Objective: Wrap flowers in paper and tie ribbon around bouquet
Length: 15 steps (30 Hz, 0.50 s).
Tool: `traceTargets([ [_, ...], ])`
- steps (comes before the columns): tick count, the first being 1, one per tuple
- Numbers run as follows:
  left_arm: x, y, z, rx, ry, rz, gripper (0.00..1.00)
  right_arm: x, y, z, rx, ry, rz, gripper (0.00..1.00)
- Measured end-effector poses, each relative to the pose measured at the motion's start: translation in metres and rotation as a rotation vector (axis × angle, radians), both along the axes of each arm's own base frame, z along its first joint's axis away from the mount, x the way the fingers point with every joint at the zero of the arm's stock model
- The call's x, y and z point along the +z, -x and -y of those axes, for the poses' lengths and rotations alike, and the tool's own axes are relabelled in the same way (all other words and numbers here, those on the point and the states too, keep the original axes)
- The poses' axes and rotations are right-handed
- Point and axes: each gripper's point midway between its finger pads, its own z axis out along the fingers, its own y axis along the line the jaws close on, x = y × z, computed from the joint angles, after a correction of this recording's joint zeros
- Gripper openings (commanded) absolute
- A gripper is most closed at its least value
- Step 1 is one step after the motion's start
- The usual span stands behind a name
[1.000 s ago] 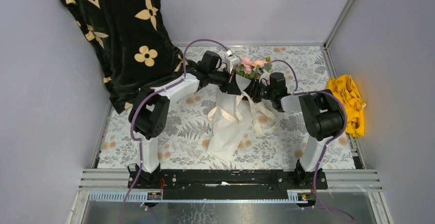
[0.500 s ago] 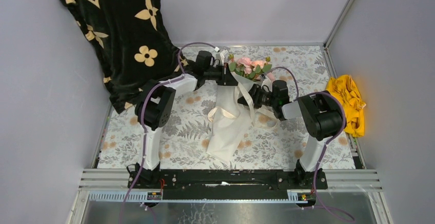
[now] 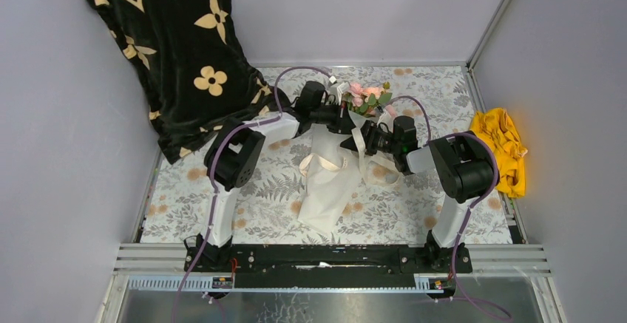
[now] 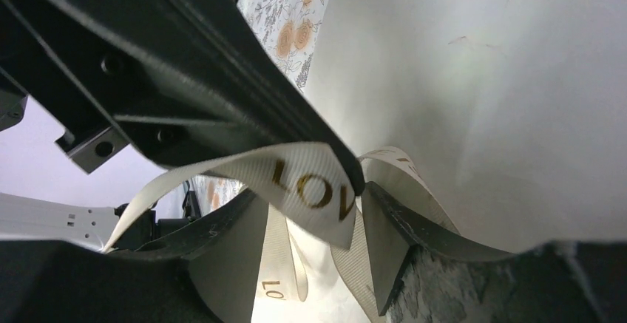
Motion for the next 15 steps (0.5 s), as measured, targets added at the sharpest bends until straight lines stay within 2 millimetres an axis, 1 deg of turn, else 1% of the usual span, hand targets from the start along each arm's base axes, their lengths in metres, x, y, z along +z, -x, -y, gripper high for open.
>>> traceTargets([
  [4,0.005,0.008,0.009,-0.031,0.016,-0.002,0.00,0.000,0.000,0.000,-0.001,0.000,-0.001,0.55],
  [8,0.012,0.013,0.014,-0.038,0.053,-0.047,0.00,-0.003,0.000,0.001,-0.005,0.008,-0.008,0.54],
  [11,0.017,0.015,0.016,-0.030,0.092,-0.092,0.00,-0.006,-0.002,0.003,-0.025,0.028,-0.013,0.53],
  [15,0.016,0.017,0.014,-0.003,0.118,-0.158,0.00,-0.008,-0.002,0.008,-0.055,0.064,-0.014,0.53],
])
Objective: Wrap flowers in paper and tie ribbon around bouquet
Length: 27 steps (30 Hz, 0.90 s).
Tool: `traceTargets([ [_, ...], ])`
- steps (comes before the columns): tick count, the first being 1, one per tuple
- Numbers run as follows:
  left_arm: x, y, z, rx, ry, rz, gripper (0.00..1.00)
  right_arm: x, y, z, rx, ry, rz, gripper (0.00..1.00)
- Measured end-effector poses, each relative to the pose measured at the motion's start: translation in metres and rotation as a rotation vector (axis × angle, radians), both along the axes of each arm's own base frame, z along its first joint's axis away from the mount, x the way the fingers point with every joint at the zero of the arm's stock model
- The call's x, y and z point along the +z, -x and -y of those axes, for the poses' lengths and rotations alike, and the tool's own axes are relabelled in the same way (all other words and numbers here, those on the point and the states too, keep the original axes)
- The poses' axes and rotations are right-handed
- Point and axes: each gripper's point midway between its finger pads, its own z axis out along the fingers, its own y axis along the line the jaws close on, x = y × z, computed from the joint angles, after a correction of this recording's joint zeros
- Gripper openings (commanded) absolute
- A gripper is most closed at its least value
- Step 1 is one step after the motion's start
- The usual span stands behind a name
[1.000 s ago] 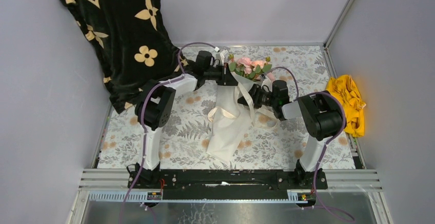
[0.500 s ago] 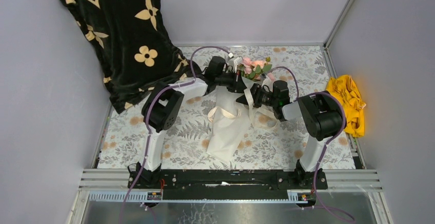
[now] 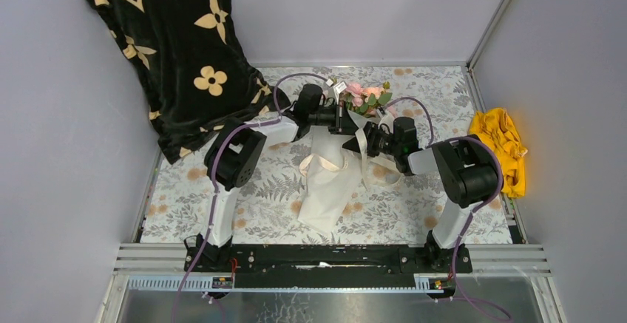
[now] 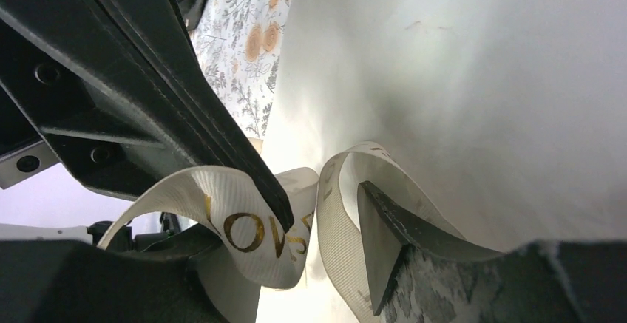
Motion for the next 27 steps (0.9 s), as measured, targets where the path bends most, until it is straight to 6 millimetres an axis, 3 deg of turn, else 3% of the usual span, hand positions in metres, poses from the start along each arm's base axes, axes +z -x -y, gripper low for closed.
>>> traceTargets([
  [8,-0.003,0.002,-0.002,0.051,0.033,-0.089,0.00,-0.004,-0.001,0.005,-0.032,0.032,-0.007,0.46],
  [13,-0.002,-0.001,-0.001,0.078,0.040,-0.109,0.00,-0.002,-0.002,0.005,-0.037,0.024,-0.006,0.14],
  [17,-0.002,-0.001,0.000,0.085,0.040,-0.120,0.00,-0.005,-0.002,0.007,-0.053,0.029,-0.015,0.01],
  [27,-0.015,0.011,-0.009,0.037,-0.055,-0.059,0.00,-0.006,0.005,0.016,-0.059,0.106,-0.027,0.04],
])
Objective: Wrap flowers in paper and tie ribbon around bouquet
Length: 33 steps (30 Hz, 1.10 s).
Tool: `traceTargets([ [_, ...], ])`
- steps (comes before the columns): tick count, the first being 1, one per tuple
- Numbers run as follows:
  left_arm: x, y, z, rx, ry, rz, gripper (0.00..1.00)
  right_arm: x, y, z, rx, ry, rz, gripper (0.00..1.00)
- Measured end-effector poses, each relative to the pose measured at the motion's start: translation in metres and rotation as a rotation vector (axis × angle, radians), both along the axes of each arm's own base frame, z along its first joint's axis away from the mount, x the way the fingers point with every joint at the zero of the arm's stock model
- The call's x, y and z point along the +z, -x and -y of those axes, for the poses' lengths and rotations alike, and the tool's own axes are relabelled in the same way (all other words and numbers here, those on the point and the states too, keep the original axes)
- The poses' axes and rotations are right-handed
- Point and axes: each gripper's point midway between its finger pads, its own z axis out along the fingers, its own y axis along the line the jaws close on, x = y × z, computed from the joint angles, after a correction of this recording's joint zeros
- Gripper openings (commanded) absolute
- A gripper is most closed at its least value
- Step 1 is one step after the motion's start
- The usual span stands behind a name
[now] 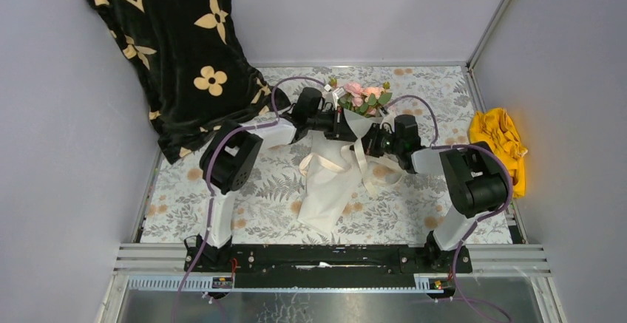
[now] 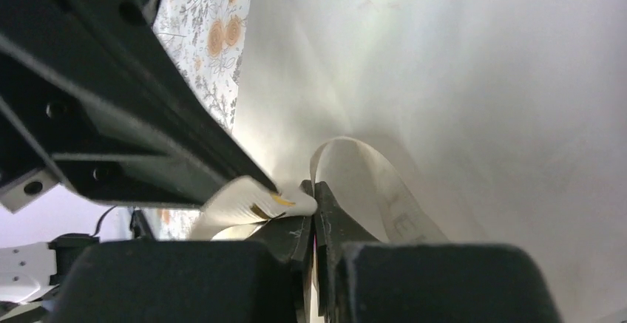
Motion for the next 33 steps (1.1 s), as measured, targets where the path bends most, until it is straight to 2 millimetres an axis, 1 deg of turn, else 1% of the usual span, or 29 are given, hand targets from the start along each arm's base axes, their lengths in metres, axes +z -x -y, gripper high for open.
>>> traceTargets([
  [3,0.004,0.008,-0.011,-0.056,-0.057,0.085,0.00,0.007,-0.007,0.000,0.026,0.044,0.011,0.03],
  [6,0.016,0.018,-0.022,-0.115,-0.094,0.229,0.00,0.020,-0.025,-0.003,0.052,0.081,0.043,0.03],
  [8,0.018,0.025,-0.032,-0.130,-0.125,0.317,0.00,0.031,-0.042,-0.005,0.062,0.102,0.075,0.03],
  [10,0.009,0.027,-0.041,-0.136,-0.168,0.377,0.00,0.041,-0.057,-0.008,0.067,0.116,0.101,0.03],
  [13,-0.022,0.029,-0.051,-0.148,-0.247,0.401,0.00,0.051,-0.075,-0.011,0.073,0.136,0.127,0.04],
  [15,-0.048,0.036,-0.057,-0.168,-0.302,0.392,0.00,0.057,-0.083,-0.014,0.082,0.151,0.141,0.05],
  [17,-0.063,0.044,-0.063,-0.184,-0.337,0.388,0.00,0.063,-0.090,-0.017,0.090,0.165,0.153,0.06],
  [19,-0.069,0.049,-0.062,-0.206,-0.351,0.409,0.00,0.069,-0.097,-0.024,0.105,0.178,0.168,0.07],
  [21,-0.068,0.057,-0.056,-0.233,-0.346,0.446,0.00,0.076,-0.104,-0.037,0.129,0.184,0.190,0.10],
  [22,-0.067,0.061,-0.054,-0.244,-0.343,0.458,0.00,0.079,-0.106,-0.045,0.142,0.185,0.201,0.13],
  [25,-0.067,0.074,-0.051,-0.266,-0.333,0.475,0.00,0.082,-0.107,-0.075,0.198,0.181,0.223,0.34],
  [26,-0.068,0.078,-0.050,-0.272,-0.333,0.474,0.00,0.080,-0.104,-0.086,0.220,0.180,0.221,0.41],
  [28,-0.069,0.081,-0.052,-0.274,-0.332,0.475,0.00,0.073,-0.093,-0.098,0.252,0.185,0.192,0.51],
  [29,-0.069,0.082,-0.052,-0.275,-0.331,0.479,0.00,0.067,-0.086,-0.102,0.267,0.197,0.168,0.55],
  [30,-0.070,0.083,-0.054,-0.276,-0.331,0.481,0.00,0.061,-0.081,-0.102,0.271,0.220,0.134,0.59],
  [32,-0.071,0.085,-0.055,-0.276,-0.332,0.479,0.00,0.054,-0.075,-0.093,0.265,0.279,0.069,0.65],
  [33,-0.071,0.085,-0.055,-0.275,-0.332,0.479,0.00,0.053,-0.074,-0.089,0.258,0.306,0.049,0.68],
])
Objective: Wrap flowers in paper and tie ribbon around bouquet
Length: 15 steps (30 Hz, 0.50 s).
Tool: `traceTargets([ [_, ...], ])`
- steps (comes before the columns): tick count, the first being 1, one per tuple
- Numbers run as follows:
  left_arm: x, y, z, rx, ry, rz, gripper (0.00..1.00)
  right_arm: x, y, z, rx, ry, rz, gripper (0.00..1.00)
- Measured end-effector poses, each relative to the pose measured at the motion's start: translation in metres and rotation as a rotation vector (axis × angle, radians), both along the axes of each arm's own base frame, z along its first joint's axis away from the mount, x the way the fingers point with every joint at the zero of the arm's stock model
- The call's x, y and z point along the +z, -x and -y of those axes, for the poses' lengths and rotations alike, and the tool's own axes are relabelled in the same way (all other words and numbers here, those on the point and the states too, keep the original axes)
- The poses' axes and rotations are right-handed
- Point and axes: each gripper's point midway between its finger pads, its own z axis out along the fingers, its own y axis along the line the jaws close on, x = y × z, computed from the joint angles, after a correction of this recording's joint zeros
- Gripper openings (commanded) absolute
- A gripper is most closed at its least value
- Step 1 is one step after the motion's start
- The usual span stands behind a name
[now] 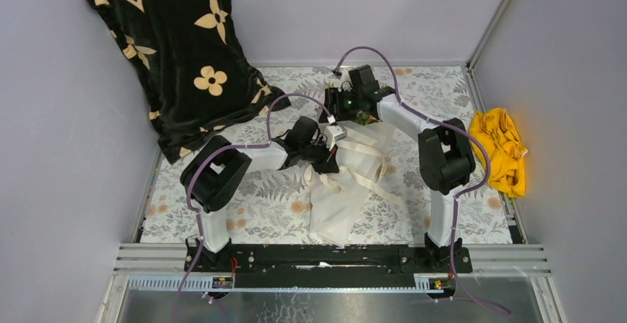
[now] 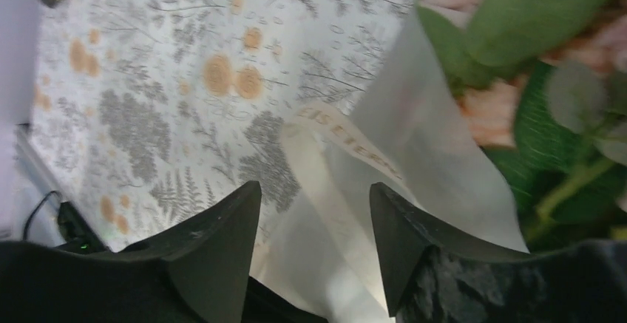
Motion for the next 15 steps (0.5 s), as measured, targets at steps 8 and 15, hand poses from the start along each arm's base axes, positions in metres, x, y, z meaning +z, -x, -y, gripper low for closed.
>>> traceTargets([
  [8,0.005,-0.003,0.004,0.003,0.021,0.017,0.00,0.014,0.001,0.060,-0.107,0.300,0.005,0.69],
  [15,0.007,-0.004,0.004,0.004,0.021,0.007,0.00,0.025,0.028,0.099,-0.127,0.393,0.015,0.66],
])
